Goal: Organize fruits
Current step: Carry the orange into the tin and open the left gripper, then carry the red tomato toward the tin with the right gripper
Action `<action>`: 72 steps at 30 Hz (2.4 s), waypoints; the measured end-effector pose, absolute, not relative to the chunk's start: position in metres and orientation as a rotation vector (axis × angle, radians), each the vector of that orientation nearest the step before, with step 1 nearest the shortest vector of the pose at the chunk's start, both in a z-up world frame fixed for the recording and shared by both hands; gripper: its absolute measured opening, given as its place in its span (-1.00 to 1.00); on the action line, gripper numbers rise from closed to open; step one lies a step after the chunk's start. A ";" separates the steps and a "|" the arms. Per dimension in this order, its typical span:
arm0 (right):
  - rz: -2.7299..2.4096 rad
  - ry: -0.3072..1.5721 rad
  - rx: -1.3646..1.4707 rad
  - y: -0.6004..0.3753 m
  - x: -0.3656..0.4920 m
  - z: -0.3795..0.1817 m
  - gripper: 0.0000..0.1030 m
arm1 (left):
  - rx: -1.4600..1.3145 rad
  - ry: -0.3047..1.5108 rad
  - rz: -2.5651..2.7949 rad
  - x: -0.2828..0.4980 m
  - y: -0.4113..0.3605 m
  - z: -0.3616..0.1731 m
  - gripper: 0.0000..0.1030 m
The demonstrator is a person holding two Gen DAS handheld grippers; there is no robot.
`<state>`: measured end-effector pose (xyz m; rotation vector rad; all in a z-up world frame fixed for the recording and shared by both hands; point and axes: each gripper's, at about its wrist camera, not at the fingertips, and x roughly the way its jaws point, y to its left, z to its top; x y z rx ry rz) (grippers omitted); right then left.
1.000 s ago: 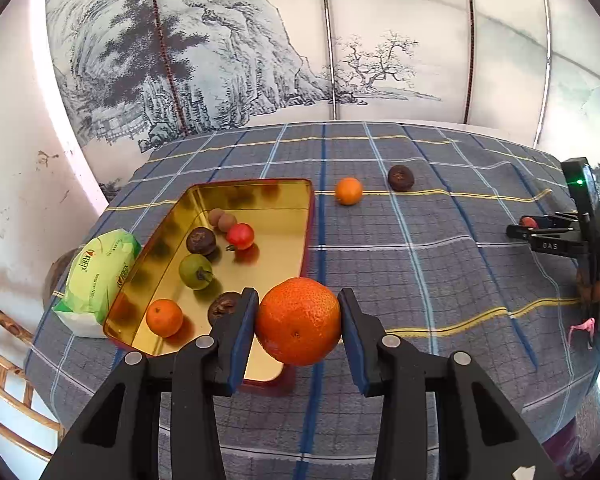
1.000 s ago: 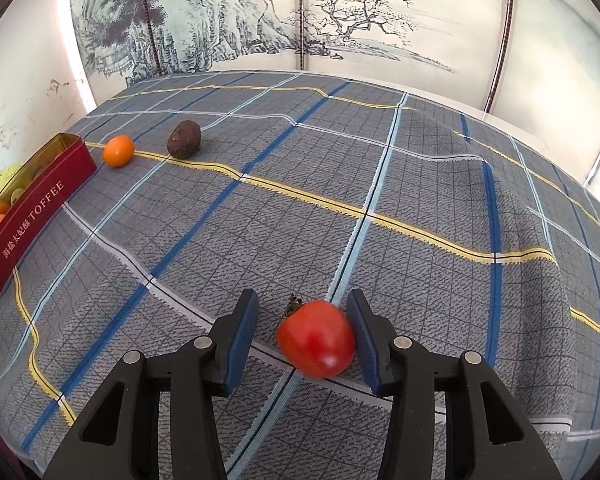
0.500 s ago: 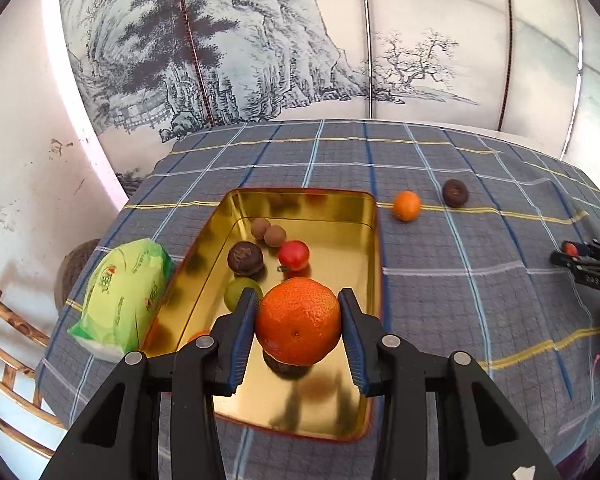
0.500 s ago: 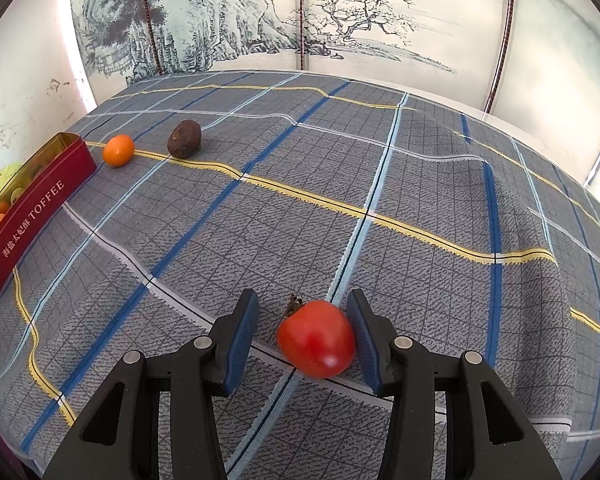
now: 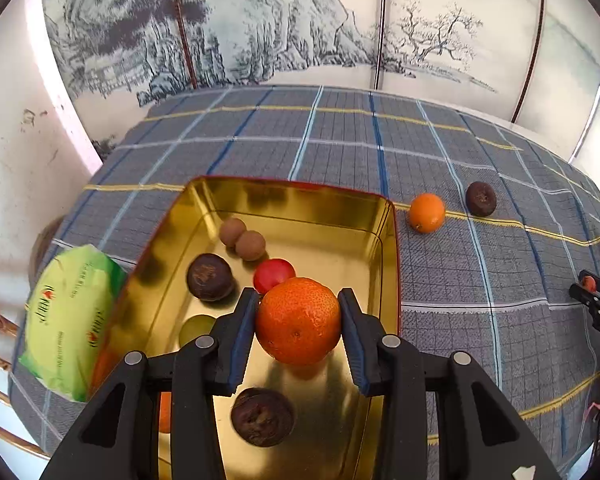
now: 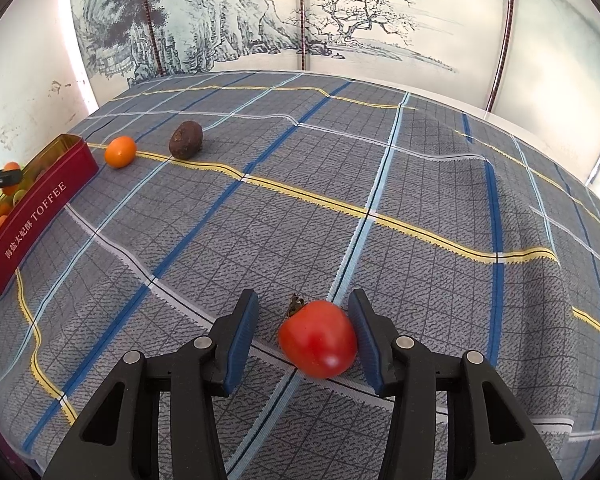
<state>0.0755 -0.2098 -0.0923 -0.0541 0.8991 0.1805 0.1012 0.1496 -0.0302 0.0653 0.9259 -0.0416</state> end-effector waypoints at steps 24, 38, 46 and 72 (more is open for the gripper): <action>0.180 0.899 -0.055 -0.209 0.075 -0.092 -0.05 | 0.205 0.773 0.031 0.051 0.125 -0.023 0.39; 0.193 0.893 -0.052 -0.202 0.058 -0.086 -0.24 | 0.135 0.666 0.083 -0.010 0.132 -0.001 0.57; 0.196 0.860 -0.031 -0.197 0.040 -0.080 -0.29 | 0.079 0.697 0.016 -0.028 0.136 -0.010 0.68; 0.306 0.839 -0.034 -0.162 0.042 -0.044 -0.38 | -0.030 0.663 0.038 -0.071 0.171 -0.010 0.58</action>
